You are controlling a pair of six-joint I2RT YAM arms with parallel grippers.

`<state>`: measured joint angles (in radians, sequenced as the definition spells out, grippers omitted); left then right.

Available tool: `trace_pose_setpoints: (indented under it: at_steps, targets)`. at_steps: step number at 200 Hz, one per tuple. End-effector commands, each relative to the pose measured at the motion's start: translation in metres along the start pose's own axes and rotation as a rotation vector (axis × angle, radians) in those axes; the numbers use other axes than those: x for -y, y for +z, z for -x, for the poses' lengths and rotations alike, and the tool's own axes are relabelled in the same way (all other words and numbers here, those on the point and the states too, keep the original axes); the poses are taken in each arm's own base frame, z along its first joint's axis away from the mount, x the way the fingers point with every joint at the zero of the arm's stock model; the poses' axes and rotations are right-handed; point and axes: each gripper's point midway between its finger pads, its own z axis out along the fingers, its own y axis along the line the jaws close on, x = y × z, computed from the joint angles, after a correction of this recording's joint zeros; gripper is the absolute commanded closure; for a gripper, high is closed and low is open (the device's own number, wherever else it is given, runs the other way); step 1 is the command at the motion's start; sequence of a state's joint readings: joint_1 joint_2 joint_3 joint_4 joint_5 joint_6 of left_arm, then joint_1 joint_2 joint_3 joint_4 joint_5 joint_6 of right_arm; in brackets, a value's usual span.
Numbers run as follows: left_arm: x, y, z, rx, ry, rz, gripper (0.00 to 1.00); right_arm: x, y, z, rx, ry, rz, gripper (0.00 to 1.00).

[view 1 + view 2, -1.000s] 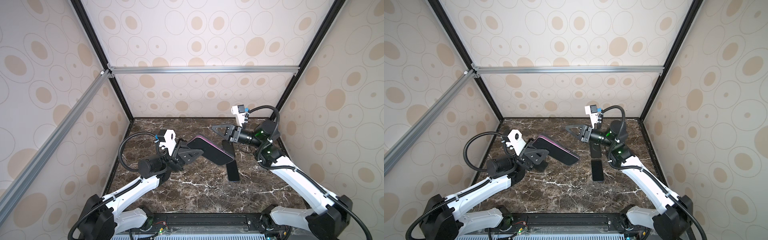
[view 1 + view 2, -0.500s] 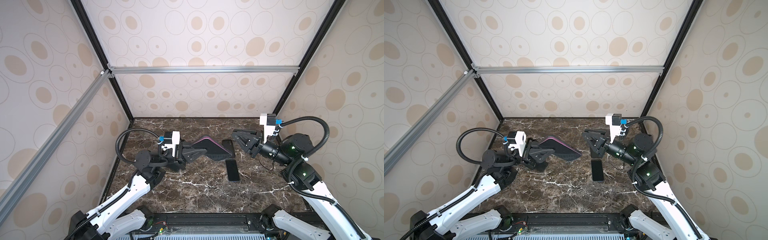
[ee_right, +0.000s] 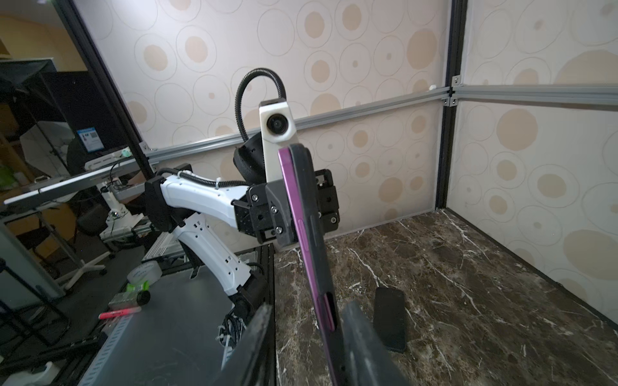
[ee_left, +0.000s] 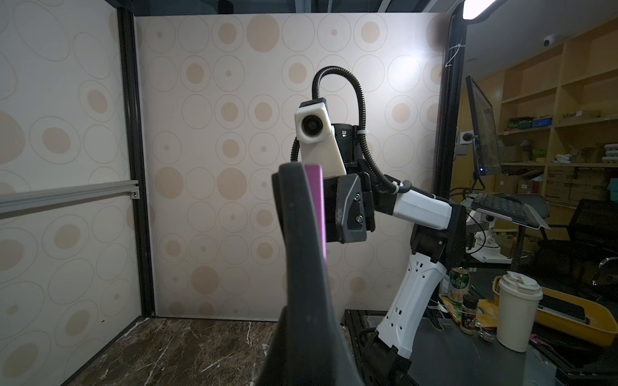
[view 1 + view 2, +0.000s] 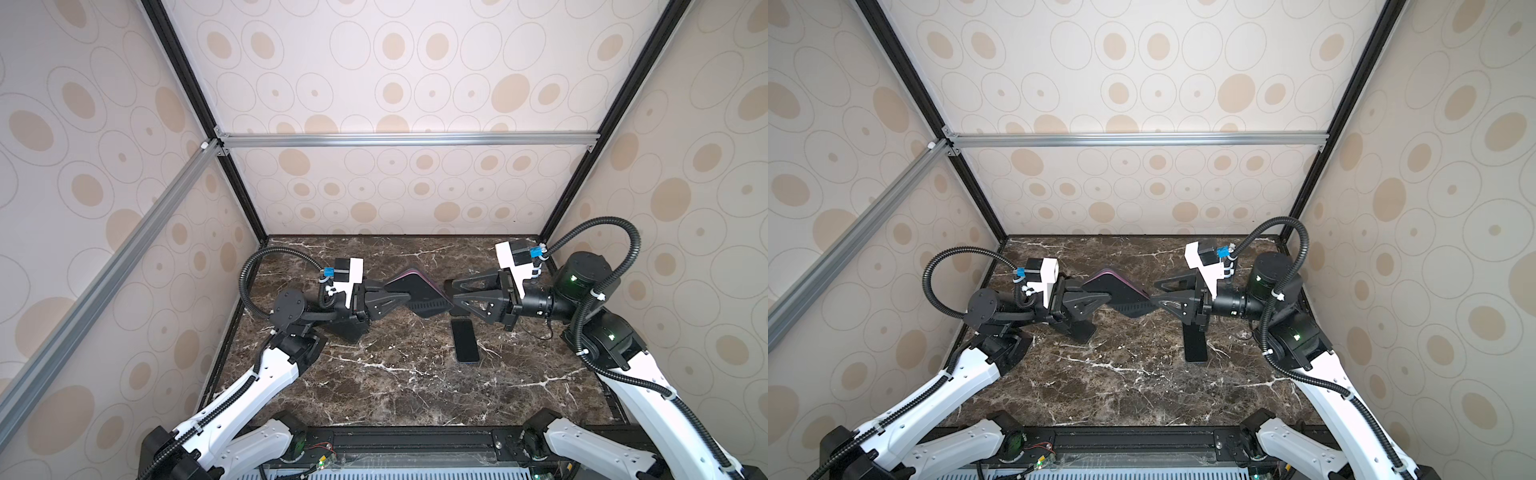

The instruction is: Take the phone out of the phone case

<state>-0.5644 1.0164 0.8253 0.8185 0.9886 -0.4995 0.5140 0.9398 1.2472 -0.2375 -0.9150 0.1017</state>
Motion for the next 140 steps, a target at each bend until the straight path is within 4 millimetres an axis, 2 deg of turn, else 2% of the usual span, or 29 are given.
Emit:
trace_pose_setpoints:
  at_steps: [1,42,95,140]
  targets:
    - [0.016,-0.001,0.028,0.043,0.179,-0.041,1.0,-0.016,-0.005,0.001,-0.019,-0.162,0.056,0.6]
    - [0.002,0.002,0.019,-0.032,0.286,0.0,1.0,-0.009,-0.004,-0.005,-0.055,-0.297,-0.002,0.59]
    - [-0.012,0.007,0.015,-0.057,0.289,-0.015,1.0,0.0,0.008,-0.009,-0.09,-0.366,-0.008,0.6]
    - [-0.015,0.009,0.013,-0.057,0.277,-0.03,1.0,0.007,0.018,-0.004,-0.08,-0.379,-0.003,0.62]
